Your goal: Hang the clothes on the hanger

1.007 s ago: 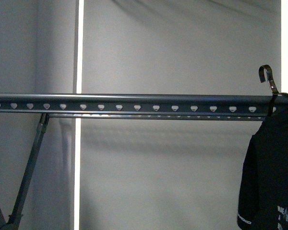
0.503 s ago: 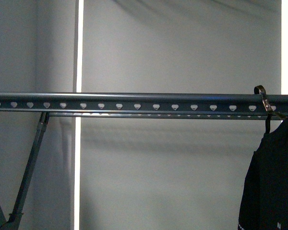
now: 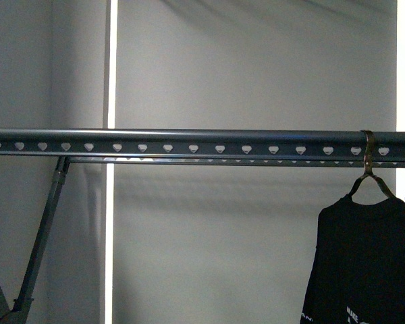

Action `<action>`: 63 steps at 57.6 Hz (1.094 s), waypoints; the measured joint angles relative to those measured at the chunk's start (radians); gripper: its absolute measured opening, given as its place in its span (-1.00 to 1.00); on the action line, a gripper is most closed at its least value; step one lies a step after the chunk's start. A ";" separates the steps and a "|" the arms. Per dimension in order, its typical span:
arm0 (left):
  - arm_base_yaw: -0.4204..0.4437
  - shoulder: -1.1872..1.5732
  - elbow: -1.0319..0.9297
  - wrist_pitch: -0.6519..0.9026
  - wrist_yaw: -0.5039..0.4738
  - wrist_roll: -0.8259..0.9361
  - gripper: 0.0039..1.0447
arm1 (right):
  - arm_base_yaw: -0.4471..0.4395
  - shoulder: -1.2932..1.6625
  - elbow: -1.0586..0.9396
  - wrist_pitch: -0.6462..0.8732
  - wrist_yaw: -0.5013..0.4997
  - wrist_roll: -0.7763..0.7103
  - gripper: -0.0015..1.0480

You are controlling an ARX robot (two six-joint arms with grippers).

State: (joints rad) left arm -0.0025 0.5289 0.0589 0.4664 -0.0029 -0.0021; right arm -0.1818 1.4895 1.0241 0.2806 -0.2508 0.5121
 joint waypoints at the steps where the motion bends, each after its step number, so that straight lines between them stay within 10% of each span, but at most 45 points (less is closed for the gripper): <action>1: 0.000 -0.010 -0.003 -0.006 0.000 0.000 -0.94 | 0.003 -0.030 -0.032 0.035 0.021 -0.021 -0.05; 18: 0.000 -0.112 -0.041 -0.050 0.002 0.001 -0.94 | 0.032 -0.656 -0.523 0.237 0.037 -0.255 0.88; 26: 0.000 -0.173 -0.041 -0.106 0.002 0.001 -0.94 | 0.125 -1.030 -0.732 0.055 0.101 -0.342 0.85; 35: 0.000 -0.232 -0.041 -0.165 0.002 0.000 -0.94 | 0.176 -1.323 -0.791 -0.308 0.248 -0.466 0.39; 54: 0.000 -0.344 -0.041 -0.279 0.002 0.001 -0.94 | 0.178 -1.399 -0.917 -0.303 0.249 -0.508 -0.95; 63: 0.000 -0.520 -0.041 -0.461 0.003 0.001 -0.94 | 0.178 -1.424 -0.949 -0.294 0.250 -0.510 -0.95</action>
State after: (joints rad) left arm -0.0021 0.0093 0.0181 0.0055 -0.0002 -0.0013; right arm -0.0040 0.0654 0.0753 -0.0139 -0.0010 0.0025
